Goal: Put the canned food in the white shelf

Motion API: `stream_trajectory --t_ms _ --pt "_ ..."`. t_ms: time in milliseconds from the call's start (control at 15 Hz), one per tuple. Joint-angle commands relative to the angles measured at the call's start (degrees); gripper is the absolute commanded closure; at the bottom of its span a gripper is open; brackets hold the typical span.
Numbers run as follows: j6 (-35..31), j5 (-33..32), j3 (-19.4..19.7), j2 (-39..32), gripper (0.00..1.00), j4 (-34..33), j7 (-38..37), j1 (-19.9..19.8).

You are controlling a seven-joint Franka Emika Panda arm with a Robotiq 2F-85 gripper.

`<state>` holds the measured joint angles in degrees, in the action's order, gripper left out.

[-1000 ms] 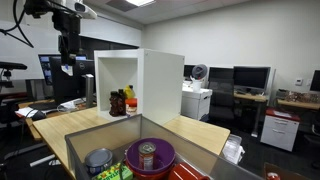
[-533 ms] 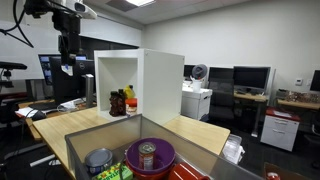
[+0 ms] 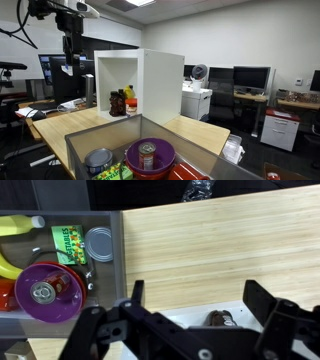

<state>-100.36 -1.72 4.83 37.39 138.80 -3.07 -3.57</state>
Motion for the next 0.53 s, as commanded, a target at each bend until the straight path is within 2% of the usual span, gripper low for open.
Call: stream_trajectory --t_ms 0,467 --pt "-2.9 -1.0 -0.4 -1.5 0.0 -0.2 -1.8 -2.2" --pt "-5.4 -1.2 1.6 -4.0 0.0 -0.6 -3.7 -6.5"
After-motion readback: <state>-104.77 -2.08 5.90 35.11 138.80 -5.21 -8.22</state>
